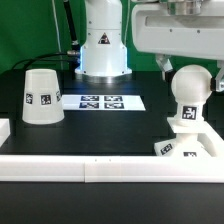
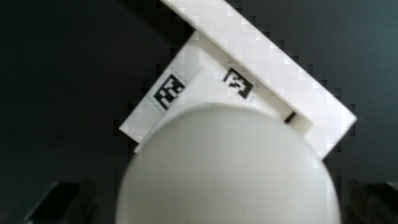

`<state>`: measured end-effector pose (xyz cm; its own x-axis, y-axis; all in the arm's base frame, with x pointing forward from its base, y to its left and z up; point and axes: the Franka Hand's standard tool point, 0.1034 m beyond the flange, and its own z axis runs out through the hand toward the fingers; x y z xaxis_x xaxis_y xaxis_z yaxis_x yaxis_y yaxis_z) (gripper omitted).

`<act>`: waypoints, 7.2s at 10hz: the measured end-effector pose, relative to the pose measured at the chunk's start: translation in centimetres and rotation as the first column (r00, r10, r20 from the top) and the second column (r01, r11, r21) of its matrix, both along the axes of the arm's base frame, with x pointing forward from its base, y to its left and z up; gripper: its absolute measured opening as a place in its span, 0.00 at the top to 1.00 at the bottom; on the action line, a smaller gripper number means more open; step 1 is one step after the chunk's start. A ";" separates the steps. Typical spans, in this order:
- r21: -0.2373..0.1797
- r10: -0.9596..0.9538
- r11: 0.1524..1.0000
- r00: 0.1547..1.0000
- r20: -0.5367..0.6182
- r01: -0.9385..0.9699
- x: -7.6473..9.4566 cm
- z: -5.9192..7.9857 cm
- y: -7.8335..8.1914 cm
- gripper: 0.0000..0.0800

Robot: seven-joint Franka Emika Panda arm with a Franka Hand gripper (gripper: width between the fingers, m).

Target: Assemble lamp

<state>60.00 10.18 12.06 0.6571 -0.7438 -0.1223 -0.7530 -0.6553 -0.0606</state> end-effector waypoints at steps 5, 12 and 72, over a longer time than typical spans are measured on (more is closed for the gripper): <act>0.000 0.425 0.905 0.903 0.061 -0.426 0.1 0.1 0.0 0.13; -0.082 0.887 0.459 0.452 0.097 -0.885 0.4 0.3 0.8 0.13; 0.110 0.191 0.974 0.978 0.080 -0.199 0.4 -0.4 0.6 0.13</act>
Offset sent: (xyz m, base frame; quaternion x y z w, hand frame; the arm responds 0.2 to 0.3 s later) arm 0.0000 0.0000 0.0000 0.0000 0.0000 -0.1296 0.9916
